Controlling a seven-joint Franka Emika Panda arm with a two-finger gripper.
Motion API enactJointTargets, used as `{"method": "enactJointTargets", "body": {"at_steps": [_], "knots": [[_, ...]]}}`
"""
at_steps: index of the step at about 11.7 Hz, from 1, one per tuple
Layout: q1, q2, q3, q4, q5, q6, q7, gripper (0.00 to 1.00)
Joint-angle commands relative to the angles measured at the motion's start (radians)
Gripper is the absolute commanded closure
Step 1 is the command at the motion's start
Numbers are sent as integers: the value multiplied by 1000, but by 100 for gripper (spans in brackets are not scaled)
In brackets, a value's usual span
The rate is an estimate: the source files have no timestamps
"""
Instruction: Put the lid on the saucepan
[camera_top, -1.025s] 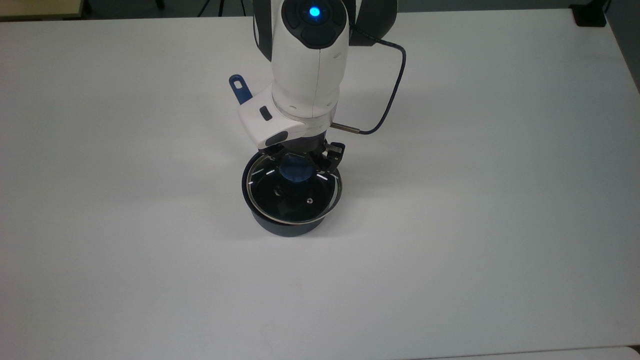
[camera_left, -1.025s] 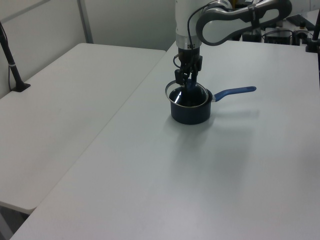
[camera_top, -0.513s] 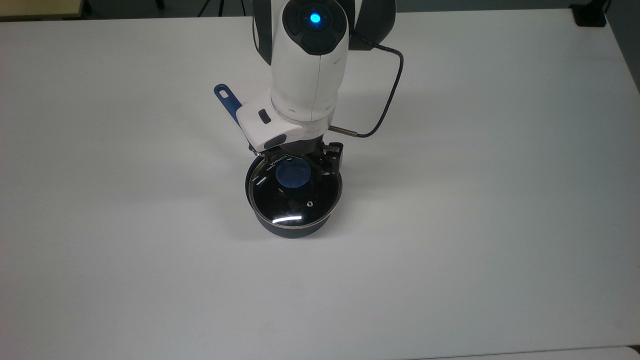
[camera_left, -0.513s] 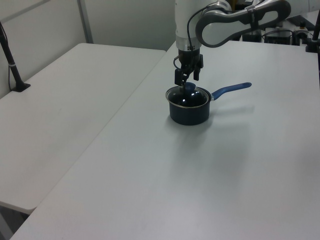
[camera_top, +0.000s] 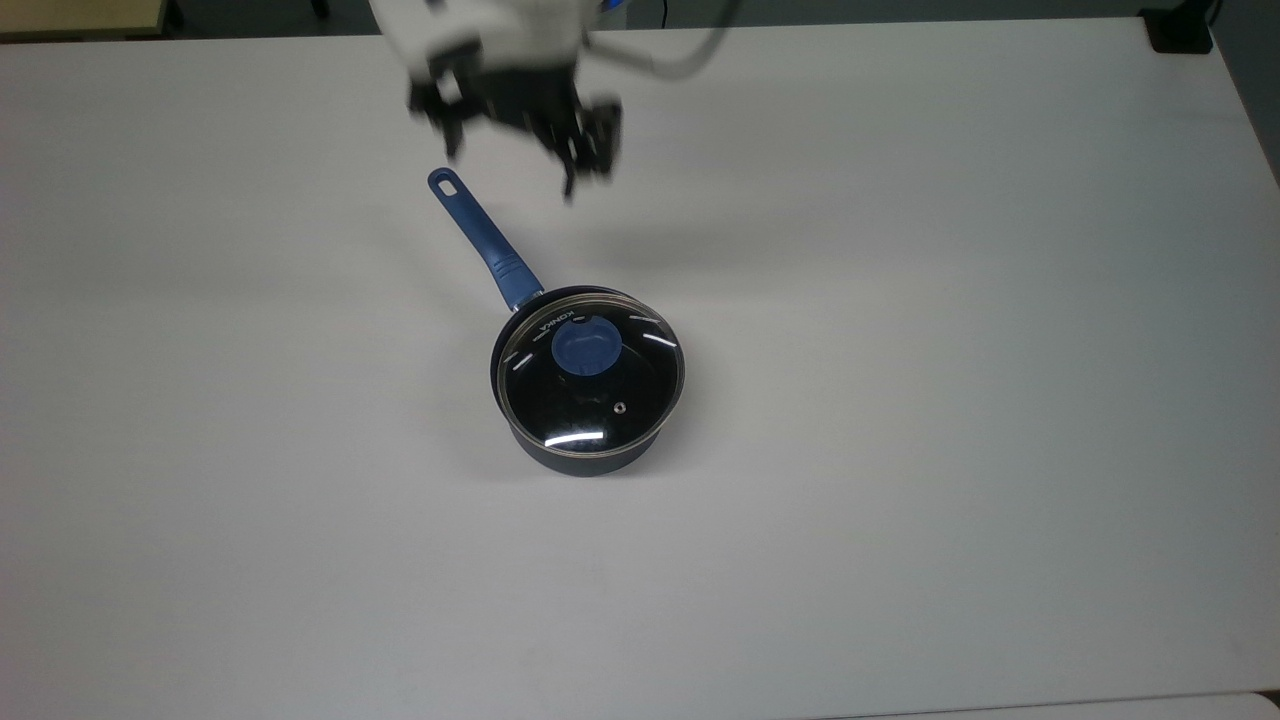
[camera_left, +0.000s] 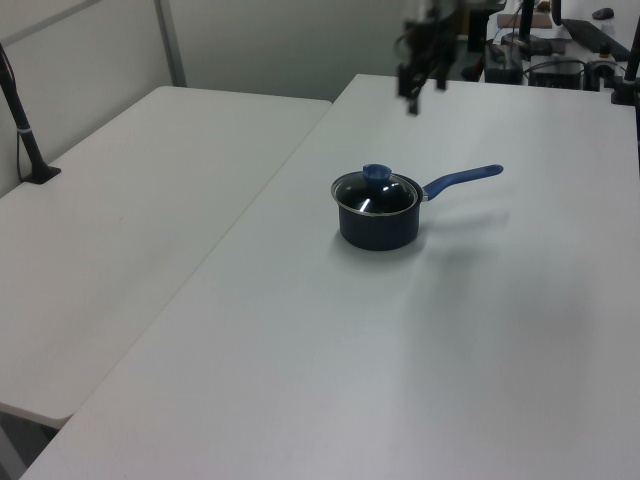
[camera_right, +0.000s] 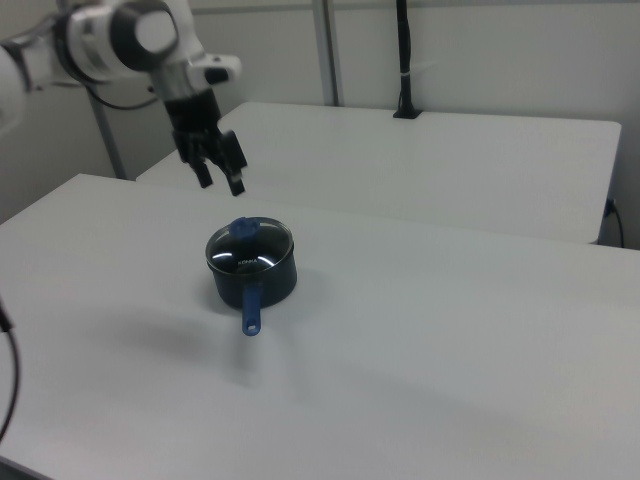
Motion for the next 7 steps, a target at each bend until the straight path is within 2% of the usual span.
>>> {"method": "enactJointTargets", "body": {"at_steps": [1,2,3,6,7], "knots": [[-29,-239,-58,-161,81,-62,-153,0],[1,-291,-128,-197,133,-58,-202,0],[23,-299,-160,-211,142,-55,-256,0],[17,-295,-165,-209,156,-46,-440,0],[14,-293,-171,-206,156,-46,-456,0]]}}
